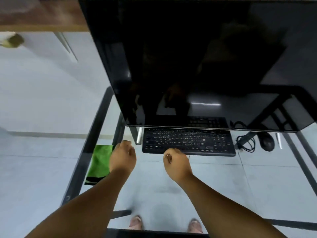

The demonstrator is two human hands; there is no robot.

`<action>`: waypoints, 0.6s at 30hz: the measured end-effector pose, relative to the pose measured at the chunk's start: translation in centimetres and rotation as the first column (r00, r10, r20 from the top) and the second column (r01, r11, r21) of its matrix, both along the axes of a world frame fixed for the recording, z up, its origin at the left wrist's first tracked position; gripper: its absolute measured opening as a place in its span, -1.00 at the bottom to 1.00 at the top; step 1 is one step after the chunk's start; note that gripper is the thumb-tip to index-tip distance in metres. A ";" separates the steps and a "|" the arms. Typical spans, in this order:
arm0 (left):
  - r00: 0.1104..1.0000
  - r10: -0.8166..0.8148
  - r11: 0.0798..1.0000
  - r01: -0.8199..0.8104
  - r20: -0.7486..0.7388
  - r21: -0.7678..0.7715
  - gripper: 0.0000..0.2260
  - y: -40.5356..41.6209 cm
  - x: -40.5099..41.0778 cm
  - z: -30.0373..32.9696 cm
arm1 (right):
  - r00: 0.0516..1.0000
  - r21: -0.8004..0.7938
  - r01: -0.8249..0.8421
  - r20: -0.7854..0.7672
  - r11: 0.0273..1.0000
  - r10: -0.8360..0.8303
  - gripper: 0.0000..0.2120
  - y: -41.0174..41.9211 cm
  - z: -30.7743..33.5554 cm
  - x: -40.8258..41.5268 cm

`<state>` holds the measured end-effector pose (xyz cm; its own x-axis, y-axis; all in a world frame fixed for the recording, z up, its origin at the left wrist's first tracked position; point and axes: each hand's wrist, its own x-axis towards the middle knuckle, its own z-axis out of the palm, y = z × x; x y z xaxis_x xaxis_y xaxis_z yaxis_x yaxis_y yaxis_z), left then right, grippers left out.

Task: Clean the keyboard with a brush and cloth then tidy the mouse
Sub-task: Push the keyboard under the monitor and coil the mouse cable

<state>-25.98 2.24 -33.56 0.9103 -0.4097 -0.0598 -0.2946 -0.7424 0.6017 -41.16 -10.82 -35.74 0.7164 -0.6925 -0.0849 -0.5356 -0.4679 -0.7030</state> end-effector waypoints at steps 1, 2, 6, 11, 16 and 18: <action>1.000 0.011 0.999 -0.011 0.016 0.032 -0.75 0.6 0.7 0.0 | 1.000 0.027 -0.003 -0.031 1.000 0.004 -0.90 0.4 0.1 0.7; 0.999 0.037 0.997 -0.039 0.027 0.066 -0.72 2.5 2.7 -0.1 | 0.998 0.063 -0.001 -0.068 0.998 0.005 -0.90 2.1 0.0 2.8; 0.978 0.191 0.953 -0.163 -0.090 0.255 -0.40 6.5 7.2 -0.8 | 0.958 0.237 0.021 -0.284 0.971 0.049 -0.78 6.0 -0.3 7.7; 0.934 0.188 0.948 -0.092 -0.304 0.306 -0.27 8.4 10.0 -1.9 | 0.891 0.259 0.020 -0.442 0.966 0.100 -0.64 9.2 -0.4 11.5; 0.876 0.210 0.944 -0.066 -0.434 0.323 -0.46 8.2 11.1 -2.0 | 0.861 0.237 0.091 -0.506 0.967 0.043 -0.79 10.2 -0.7 13.3; 0.884 0.158 0.951 -0.016 -0.440 0.310 -0.57 8.2 11.5 -2.1 | 0.870 0.252 0.118 -0.493 0.960 0.022 -0.80 10.3 -0.6 13.5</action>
